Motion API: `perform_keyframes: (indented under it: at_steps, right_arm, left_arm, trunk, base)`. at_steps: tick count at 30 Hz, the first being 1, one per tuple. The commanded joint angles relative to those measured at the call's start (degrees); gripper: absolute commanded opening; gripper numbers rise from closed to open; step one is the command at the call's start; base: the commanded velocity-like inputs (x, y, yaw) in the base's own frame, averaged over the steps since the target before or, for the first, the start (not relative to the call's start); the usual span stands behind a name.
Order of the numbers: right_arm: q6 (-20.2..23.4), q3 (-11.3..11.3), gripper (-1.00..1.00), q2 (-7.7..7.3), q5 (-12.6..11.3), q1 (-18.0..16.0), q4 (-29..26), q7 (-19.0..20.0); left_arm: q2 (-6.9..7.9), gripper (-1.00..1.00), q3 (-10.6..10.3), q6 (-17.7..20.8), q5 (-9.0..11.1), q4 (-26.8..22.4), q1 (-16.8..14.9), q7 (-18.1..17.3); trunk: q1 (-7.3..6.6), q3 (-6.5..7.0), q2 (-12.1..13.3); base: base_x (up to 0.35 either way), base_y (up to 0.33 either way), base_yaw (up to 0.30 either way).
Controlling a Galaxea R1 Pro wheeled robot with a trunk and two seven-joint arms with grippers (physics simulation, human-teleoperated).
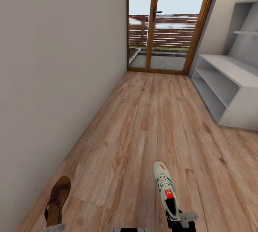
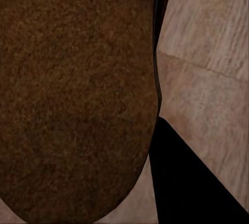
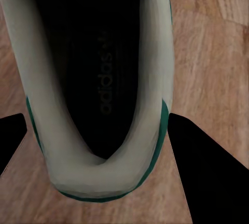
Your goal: Pick up the two gym shoes and the two sandals from the corridor floor and place them onto the hallstand (shoe rack) in the corridor, making sure they are on the rack and not on the floor. Arrange them so the two gym shoes are next to each other and the two sandals are next to each other.
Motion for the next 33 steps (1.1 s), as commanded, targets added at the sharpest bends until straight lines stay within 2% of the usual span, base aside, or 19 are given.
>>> perform_keyframes:
  at_steps: [1, 6, 13, 33]
  right_arm:
    - [-0.19, -0.41, -1.00, 0.03, 0.55, -0.03, 0.05, -0.05]
    - [-0.19, -0.41, -1.00, 0.08, 0.56, -0.03, 0.04, -0.06]
    - [-0.19, -0.41, -1.00, 0.12, 0.64, -0.02, 0.05, -0.03]
    - [-0.19, -0.33, -1.00, 0.17, 0.70, -0.03, 0.13, -0.01]
  left_arm:
    - [0.00, -1.00, 0.54, -0.16, -0.60, 0.03, -0.04, -0.21]
    - [0.00, -1.00, 0.48, -0.16, -0.65, 0.10, -0.04, -0.21]
    - [0.00, -1.00, 0.47, -0.16, -0.67, 0.09, -0.04, -0.19]
    - [0.00, -1.00, 0.47, -0.16, -0.68, 0.12, -0.04, -0.19]
  trunk:
    - [0.02, -0.04, -0.02]
    - [0.02, -0.04, -0.02]
    - [0.02, 0.08, -0.02]
    - [0.02, 0.10, -0.02]
  base:
    - [0.339, -0.007, 0.000]
    - [0.339, -0.003, -0.030]
    - [0.339, 0.000, -0.169]
    - [0.339, 0.000, -0.007]
